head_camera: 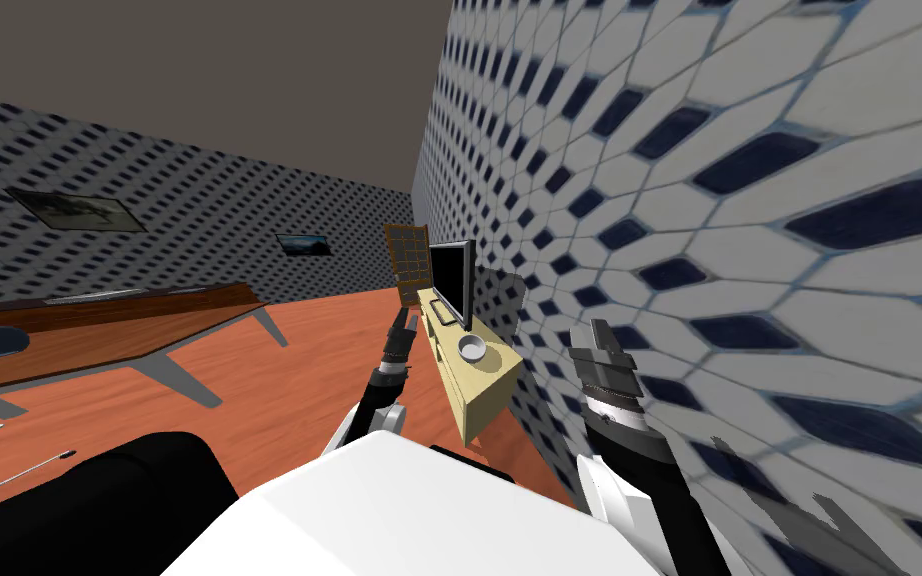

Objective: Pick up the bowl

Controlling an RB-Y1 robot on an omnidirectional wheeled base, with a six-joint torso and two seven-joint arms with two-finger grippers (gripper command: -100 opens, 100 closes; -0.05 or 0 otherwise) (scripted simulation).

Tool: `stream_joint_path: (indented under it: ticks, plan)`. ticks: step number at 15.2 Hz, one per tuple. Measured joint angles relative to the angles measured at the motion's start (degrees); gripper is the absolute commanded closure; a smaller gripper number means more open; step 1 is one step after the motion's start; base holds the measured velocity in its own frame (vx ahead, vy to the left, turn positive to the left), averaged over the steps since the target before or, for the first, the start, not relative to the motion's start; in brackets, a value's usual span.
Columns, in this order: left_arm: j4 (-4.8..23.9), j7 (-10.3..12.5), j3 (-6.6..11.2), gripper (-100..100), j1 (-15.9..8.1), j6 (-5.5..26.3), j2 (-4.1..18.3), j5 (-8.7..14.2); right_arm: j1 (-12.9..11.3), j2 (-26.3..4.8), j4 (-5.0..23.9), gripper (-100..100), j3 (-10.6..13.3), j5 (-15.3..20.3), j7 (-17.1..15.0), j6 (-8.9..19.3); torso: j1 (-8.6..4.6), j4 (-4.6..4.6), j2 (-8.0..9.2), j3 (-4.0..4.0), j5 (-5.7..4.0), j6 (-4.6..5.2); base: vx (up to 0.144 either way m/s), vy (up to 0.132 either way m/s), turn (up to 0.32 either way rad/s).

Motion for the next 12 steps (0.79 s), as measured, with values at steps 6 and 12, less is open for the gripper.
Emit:
stream_joint_path:
  ticks: [6,12]
  plan:
    - [1.3,0.0,0.88,-100,-0.9,3.1,6.3,0.3,0.0,0.0,0.0,0,0.0,0.0,0.0,0.0,-0.02,0.01,0.05,0.03,0.0,0.02,-0.01,-0.01,-0.068]
    - [4.9,0.1,2.98,-100,-2.8,8.0,11.6,1.2,0.0,0.0,0.0,0,0.0,0.0,0.0,0.0,-0.06,0.01,0.07,0.04,-0.01,0.02,-0.017,-0.02,-0.12]
